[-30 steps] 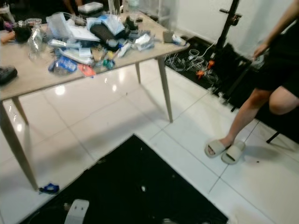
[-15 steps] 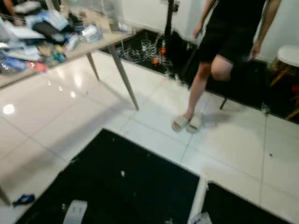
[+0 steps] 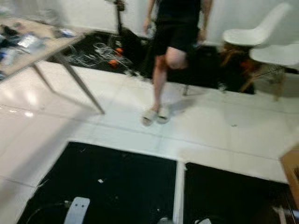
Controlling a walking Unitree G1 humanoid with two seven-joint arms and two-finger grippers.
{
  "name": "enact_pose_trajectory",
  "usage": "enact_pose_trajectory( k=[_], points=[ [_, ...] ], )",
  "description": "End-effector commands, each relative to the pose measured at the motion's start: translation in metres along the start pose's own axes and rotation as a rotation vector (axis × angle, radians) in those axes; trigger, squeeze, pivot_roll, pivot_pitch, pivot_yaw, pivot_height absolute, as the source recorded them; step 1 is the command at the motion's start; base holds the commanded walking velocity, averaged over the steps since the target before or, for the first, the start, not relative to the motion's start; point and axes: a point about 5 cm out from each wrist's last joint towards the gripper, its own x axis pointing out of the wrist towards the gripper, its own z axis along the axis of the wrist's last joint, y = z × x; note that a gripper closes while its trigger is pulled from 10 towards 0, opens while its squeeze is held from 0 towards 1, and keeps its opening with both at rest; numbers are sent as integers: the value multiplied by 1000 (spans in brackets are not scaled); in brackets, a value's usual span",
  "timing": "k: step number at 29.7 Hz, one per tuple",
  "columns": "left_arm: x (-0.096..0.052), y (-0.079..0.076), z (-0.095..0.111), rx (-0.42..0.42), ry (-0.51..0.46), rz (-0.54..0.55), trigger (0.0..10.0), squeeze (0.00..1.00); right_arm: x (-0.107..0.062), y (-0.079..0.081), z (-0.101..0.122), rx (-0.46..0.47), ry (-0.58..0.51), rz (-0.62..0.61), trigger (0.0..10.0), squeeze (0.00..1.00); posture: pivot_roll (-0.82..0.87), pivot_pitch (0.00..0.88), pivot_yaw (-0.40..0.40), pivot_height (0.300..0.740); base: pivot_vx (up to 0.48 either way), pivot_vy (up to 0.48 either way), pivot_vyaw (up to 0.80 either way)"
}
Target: Picking trash to rubbish bin
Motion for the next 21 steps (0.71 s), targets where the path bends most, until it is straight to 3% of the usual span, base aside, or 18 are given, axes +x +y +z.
enact_pose_trajectory(
  k=[1, 21],
  points=[
    [0, 1, -3, 13, 6, -1, 10000, 0, 0, -1, -2, -2, 5, -1, 10000, 0, 11, 80, 26, 740, 0, 0, -775],
    [-1, 1, -3, 27, 5, -23, 10000, 0, 0, 2, 1, -17, 4, 12, 10000, 0, 14, 89, 27, 740, 0, 0, -775]
  ],
)
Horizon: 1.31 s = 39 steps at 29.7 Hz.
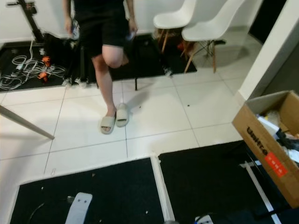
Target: Picking trash to rubbish bin
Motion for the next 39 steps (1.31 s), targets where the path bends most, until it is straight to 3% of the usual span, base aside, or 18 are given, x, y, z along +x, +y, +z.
enact_pose_trajectory(
  k=[1, 22, 31, 39],
  points=[
    [-2, 1, -15, 8, 51, -5, 10000, 0, 0, 6, -7, -5, 23, 18, 10000, 0, 14, 89, 27, 740, 0, 0, -775],
    [-2, 0, -15, -14, 56, -21, 10000, 0, 0, 7, -5, -6, 14, 19, 10000, 0, 13, 87, 27, 740, 0, 0, -775],
    [-2, -1, -15, -13, 64, -36, 10000, 0, 0, 7, -2, 8, -7, 17, 10000, 0, 18, 88, 25, 740, 0, 0, -67],
    [-2, -1, -15, -13, 65, -42, 10000, 0, 0, 6, -1, 3, -3, 20, 10000, 0, 16, 87, 22, 740, 112, 0, -800]
  ],
)
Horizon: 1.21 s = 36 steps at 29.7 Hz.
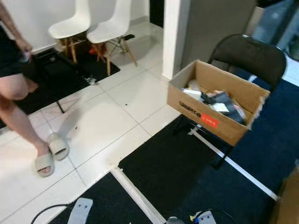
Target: Picking trash to rubbish bin
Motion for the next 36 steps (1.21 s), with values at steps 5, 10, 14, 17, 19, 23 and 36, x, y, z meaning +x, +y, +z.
enact_pose_trajectory(
  k=[5, 10, 14, 17, 19, 23, 36],
  points=[
    [-1, 1, -5, 2, 16, -2, 10000, 0, 0, 3, -4, 3, 15, 10, 10000, 0, 15, 86, 23, 740, 61, 0, -800],
    [-1, 1, -5, 4, 16, -3, 10000, 0, 0, 3, -4, 6, 10, 7, 10000, 0, 15, 86, 23, 740, 193, 0, -800],
    [-1, 1, -5, 8, 15, -3, 10000, 0, 0, 3, -2, 16, -2, 6, 10000, 0, 18, 81, 23, 740, 81, 0, -169],
    [-1, 1, -5, 9, 15, -4, 10000, 0, 0, 3, 1, 22, -13, 1, 10000, 0, 18, 81, 23, 740, 161, 0, 0],
    [-1, 1, -5, 11, 15, -5, 10000, 0, 0, 3, 4, 26, -23, -4, 10000, 0, 18, 81, 23, 740, 247, 0, 0],
    [-1, 1, -6, 11, 15, -6, 10000, 0, 0, 1, 7, 43, -39, -13, 10000, 0, 19, 78, 21, 740, 302, 0, 0],
    [-1, 0, -7, 6, 18, -11, 10000, 0, -1, -9, 31, 106, -131, -36, 10000, 0, 17, 86, 20, 740, 356, 0, -554]
  ],
)
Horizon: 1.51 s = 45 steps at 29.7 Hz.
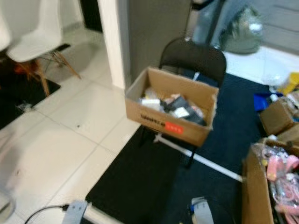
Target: Picking trash to rubbish bin
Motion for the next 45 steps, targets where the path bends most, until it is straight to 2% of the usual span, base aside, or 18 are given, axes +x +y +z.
enact_pose_trajectory(
  k=[1, 9, 12, 15, 18, 20, 22, 25, 26, 27, 28, 30, 33, 38, 39, 40, 42, 45],
  points=[
    [1, -7, -1, 4, 2, -18, 10000, 0, -1, -5, -4, 13, 12, -20, 10000, 0, 20, 89, 19, 740, 368, 0, 0],
    [1, -7, -1, 4, 4, -18, 10000, 0, 0, -9, 21, 83, -78, -35, 10000, 0, 20, 89, 19, 740, 368, 0, -100],
    [1, -7, -1, 6, 4, -18, 10000, 0, -1, -18, 49, 182, -177, -59, 10000, 0, 20, 89, 19, 740, 369, 0, -800],
    [1, -6, 0, 7, 2, -18, 10000, 0, -8, -32, 100, 278, -363, -73, 10000, 0, 20, 89, 24, 740, 371, 0, -800],
    [1, -6, 0, 7, 0, -18, 10000, 0, -17, -38, 135, 361, -493, -51, 10000, 0, 20, 89, 24, 740, 369, 0, -696],
    [1, -6, 0, 8, 0, -18, 10000, 0, -19, -38, 144, 372, -523, -37, 10000, 0, 20, 89, 24, 740, 366, 0, -244],
    [1, -6, 0, 7, -1, -17, 10000, 0, -28, -35, 171, 419, -618, 27, 10000, 0, 21, 90, 22, 740, 368, 0, 0],
    [1, -6, 0, 7, -1, -17, 10000, 0, -31, -34, 179, 434, -652, 51, 10000, 0, 21, 90, 22, 740, 368, 0, 0],
    [1, -6, 0, 6, 0, -17, 10000, 0, -37, -30, 194, 464, -713, 110, 10000, 0, 21, 90, 22, 740, 371, 0, 0],
    [1, -6, 0, 4, 1, -17, 10000, 0, -53, -17, 225, 494, -855, 306, 10000, 0, 21, 90, 22, 740, 371, 0, 0],
    [1, -6, 0, 4, 1, -17, 10000, 0, -59, -13, 234, 494, -897, 371, 10000, 0, 21, 90, 22, 740, 371, 0, 0],
    [1, -6, 0, 4, 3, -17, 10000, 0, -68, 3, 245, 373, -950, 501, 10000, 0, 29, 93, 21, 740, 371, 0, 0],
    [1, -6, -1, 4, 5, -16, 10000, 0, -76, 26, 252, 68, -947, 572, 10000, 0, 29, 93, 21, 740, 368, 0, 0],
    [1, -5, -1, -14, 4, 0, 10000, 0, -73, 26, 255, -36, -902, 458, 10000, 0, 26, 94, 17, 740, 216, 0, 0],
    [1, -5, -1, -12, 5, 2, 10000, 0, -70, 22, 254, -48, -867, 394, 10000, 392, 26, 94, 17, 740, 0, 0, 0],
    [1, -5, -1, -9, 5, 2, 10000, 0, -67, 19, 253, -56, -843, 349, 10000, 1000, 26, 94, 17, 740, 0, 0, 0],
    [1, -6, -1, -6, 3, -3, 10000, 0, -63, 16, 249, -104, -807, 292, 10000, 1000, 25, 96, 14, 740, 0, 0, 0],
    [1, -7, -1, -7, 3, -4, 10000, 0, -60, 11, 245, -89, -784, 253, 10000, 1000, 28, 95, 8, 740, 0, 0, 0]
  ],
)
